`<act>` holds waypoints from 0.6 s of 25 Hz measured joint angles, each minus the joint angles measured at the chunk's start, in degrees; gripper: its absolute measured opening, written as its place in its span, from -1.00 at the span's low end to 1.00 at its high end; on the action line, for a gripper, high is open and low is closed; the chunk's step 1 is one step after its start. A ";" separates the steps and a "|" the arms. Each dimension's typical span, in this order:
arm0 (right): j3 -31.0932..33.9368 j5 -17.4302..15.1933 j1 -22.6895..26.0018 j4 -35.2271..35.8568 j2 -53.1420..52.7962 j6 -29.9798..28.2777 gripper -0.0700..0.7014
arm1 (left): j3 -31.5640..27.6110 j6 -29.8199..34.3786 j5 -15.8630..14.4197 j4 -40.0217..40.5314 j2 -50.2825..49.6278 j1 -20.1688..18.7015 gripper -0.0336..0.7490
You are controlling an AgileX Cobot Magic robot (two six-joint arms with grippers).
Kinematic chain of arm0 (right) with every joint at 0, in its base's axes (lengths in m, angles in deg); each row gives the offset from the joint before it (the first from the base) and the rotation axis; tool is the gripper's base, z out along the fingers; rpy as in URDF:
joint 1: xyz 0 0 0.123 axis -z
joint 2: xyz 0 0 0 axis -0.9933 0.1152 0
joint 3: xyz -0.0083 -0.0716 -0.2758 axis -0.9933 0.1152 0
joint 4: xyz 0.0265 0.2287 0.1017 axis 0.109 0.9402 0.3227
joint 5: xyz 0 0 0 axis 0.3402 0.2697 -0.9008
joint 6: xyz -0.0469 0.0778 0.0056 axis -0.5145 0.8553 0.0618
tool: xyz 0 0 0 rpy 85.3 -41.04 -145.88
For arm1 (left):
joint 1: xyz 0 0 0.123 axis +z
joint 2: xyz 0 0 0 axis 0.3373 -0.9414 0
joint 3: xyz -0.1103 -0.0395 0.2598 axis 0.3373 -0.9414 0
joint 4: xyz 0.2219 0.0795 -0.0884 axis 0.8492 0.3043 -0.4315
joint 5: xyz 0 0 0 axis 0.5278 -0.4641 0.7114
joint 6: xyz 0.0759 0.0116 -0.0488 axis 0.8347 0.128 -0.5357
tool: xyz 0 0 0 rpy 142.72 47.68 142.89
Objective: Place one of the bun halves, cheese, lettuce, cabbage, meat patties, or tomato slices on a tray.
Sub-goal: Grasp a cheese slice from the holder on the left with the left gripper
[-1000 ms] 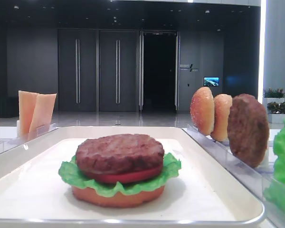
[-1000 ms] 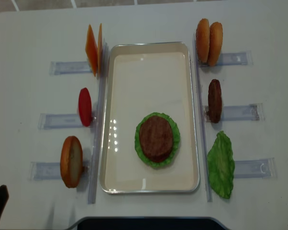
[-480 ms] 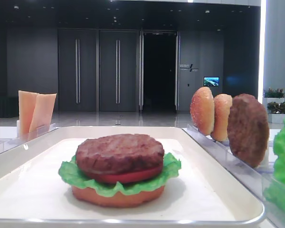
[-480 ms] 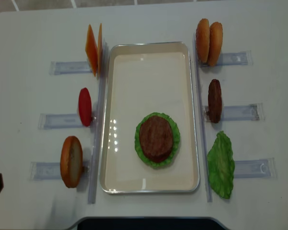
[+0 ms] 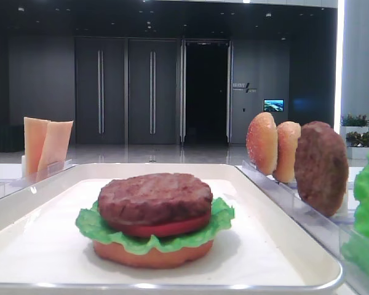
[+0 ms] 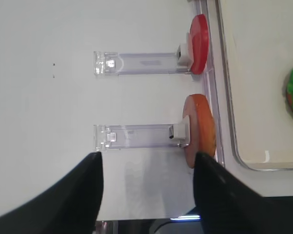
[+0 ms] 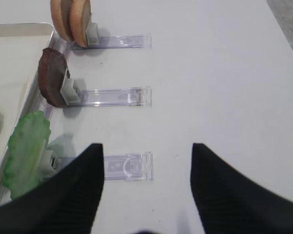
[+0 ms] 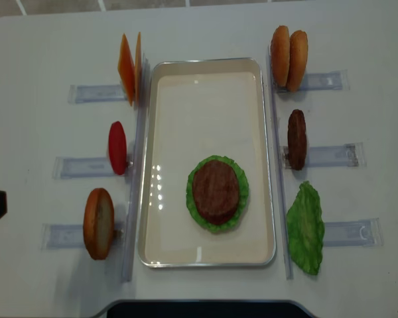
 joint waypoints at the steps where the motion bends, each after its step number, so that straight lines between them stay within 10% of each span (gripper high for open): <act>1: 0.00 0.00 0.00 0.00 0.00 0.00 0.24 | 0.82 -0.57 -0.05 0.28 -1.68 0.00 0.22; 15: 0.00 0.00 0.00 0.00 0.00 0.00 0.24 | 14.79 -1.36 -0.94 1.34 -25.36 0.00 0.22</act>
